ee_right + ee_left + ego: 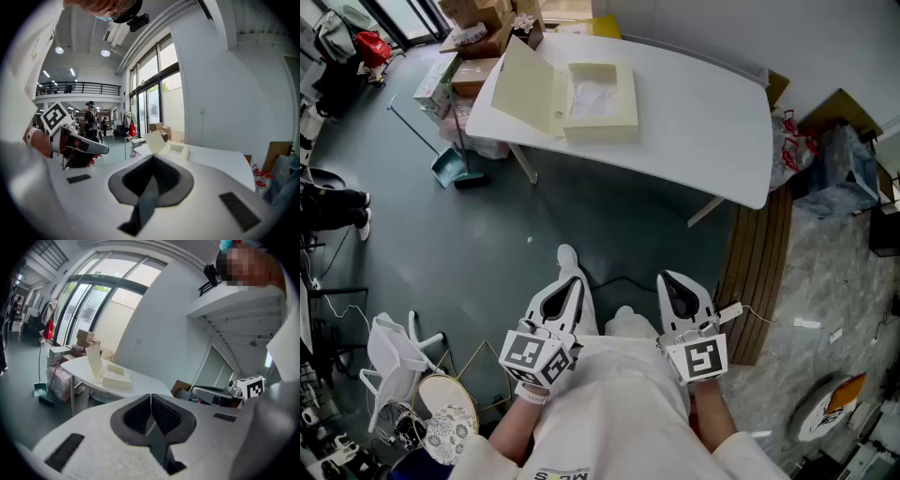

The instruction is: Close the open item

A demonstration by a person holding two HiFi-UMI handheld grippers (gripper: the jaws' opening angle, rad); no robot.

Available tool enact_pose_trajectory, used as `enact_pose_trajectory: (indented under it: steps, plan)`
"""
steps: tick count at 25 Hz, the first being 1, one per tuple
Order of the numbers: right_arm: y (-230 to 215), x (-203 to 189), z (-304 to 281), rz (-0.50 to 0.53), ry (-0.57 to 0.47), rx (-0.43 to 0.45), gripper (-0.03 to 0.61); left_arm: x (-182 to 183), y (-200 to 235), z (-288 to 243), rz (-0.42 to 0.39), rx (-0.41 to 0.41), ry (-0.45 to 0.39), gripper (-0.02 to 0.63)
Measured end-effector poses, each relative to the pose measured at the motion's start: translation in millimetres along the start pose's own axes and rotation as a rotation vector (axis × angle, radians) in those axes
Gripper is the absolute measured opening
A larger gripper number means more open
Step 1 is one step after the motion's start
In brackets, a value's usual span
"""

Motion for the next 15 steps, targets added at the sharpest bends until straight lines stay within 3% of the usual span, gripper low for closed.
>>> enact_pose_trajectory:
  steps: [7,12,15]
  plan:
    - [36,14,27,-0.019,-0.024,0.074,0.014,14,-39,35,-0.067,0.026,-0.011,0.029]
    - [59,23,15,0.060,-0.021,0.112,0.014,17,-38,42,-0.123,0.019,-0.035,0.029]
    - [69,32,13,0.030,-0.051,0.095,0.014,21,-35,47,-0.130,-0.007,-0.027,0.029]
Point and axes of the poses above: the fingertips, and each gripper's own axes: z backward along the fingers, y to its left, x out of its top, the point moved 5 cm from there along z, backward along the fingers, and after that the axes turned 7 degrees about -z, right-handed, at the moved point
